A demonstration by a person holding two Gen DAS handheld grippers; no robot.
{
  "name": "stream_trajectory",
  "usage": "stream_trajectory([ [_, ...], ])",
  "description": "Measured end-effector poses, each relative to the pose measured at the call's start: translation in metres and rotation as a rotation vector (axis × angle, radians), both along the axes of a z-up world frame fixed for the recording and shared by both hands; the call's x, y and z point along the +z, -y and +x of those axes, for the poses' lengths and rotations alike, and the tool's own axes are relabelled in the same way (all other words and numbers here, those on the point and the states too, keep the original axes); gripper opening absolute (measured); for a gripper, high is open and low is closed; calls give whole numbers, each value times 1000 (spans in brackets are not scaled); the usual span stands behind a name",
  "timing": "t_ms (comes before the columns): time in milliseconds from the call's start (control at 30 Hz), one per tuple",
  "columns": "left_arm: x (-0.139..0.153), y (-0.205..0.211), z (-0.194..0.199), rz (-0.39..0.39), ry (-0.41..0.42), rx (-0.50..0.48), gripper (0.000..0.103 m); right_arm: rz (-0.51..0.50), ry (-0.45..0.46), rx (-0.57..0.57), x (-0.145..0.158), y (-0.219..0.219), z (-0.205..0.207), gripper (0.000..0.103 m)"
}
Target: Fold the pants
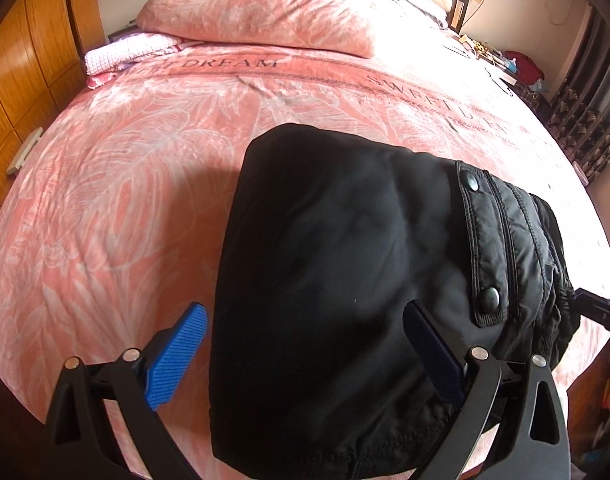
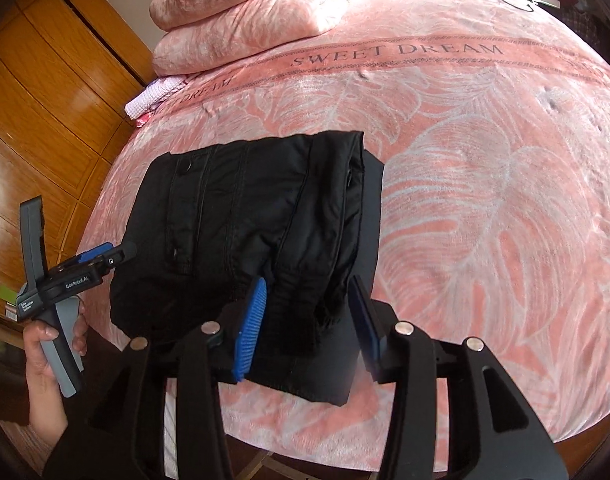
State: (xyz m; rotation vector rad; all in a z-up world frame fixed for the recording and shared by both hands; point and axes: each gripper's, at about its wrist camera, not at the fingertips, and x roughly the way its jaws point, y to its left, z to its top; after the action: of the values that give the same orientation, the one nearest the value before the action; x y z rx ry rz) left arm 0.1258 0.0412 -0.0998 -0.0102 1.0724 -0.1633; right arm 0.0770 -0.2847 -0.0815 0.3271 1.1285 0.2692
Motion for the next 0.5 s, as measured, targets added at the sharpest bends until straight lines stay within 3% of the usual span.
stream_trajectory([
  [167,-7,-2,-11,-3,-27,4,99,48,-37,-38,-17,-2,-4,40],
  [300,-17,0,-13,-19,-53,2,99,-9,-14,-19,-10,-11,-8,25],
  [500,-27,3,-10,-1,-49,-5,100,-23,-66,-35,-28,-7,-7,26],
])
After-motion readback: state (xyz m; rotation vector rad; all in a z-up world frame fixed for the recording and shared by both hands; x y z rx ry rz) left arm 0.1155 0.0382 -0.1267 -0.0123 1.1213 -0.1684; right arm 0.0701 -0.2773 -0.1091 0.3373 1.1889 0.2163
